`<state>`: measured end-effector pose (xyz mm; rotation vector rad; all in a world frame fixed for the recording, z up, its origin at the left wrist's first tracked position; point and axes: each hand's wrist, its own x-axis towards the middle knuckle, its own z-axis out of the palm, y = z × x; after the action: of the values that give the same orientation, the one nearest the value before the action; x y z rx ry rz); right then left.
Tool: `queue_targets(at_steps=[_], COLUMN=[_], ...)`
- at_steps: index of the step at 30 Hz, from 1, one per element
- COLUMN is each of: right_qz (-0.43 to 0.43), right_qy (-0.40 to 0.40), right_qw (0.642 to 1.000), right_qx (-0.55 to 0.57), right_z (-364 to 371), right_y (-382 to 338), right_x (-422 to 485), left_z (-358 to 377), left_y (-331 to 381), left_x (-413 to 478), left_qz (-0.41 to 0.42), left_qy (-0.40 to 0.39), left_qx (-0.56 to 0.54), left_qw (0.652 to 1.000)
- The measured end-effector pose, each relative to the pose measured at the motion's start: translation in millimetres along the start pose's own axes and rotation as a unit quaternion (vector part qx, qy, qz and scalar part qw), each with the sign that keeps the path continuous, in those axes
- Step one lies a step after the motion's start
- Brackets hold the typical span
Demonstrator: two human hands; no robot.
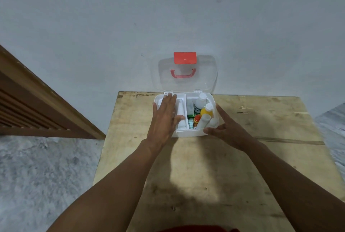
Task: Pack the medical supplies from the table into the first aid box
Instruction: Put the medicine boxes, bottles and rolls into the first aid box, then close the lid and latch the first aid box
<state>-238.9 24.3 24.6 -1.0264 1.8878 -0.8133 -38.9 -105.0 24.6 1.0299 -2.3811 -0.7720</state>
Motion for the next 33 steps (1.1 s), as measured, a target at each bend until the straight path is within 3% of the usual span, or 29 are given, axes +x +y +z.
queue_targets(at_steps=[3, 5, 7, 10, 13, 22, 33], right_qz=[0.002, 0.006, 0.005, -0.004, -0.013, -0.044, 0.088], right_qy=[-0.002, -0.003, -0.004, -0.005, -0.011, -0.007, 0.054], right_qw=[1.000, 1.000, 1.000, 1.000, 1.000, 0.998, 0.987], right_qx=[-0.001, 0.002, 0.008, 0.013, 0.015, -0.032, -0.121], right_z=[0, 0, 1, 3, 4, 6, 21], right_y=[0, 0, 0, 0, -2, -12, -22], right_x=[0, 0, -2, -2, -5, -17, -23], left_z=[-6, -14, -24, -33, -33, -25, -23], left_y=[7, 13, 11, -6, -9, -15, -29], left_x=[-2, -7, -13, -26, -33, -28, -23], left_qz=[-0.032, -0.100, -0.165, -0.115, -0.072, -0.096, -0.078], left_qy=[0.068, 0.119, 0.104, -0.007, -0.050, -0.045, -0.049], left_qx=[-0.054, -0.119, -0.212, -0.255, -0.298, -0.225, -0.262], left_qw=[0.996, 0.981, 0.958, 0.960, 0.951, 0.969, 0.961])
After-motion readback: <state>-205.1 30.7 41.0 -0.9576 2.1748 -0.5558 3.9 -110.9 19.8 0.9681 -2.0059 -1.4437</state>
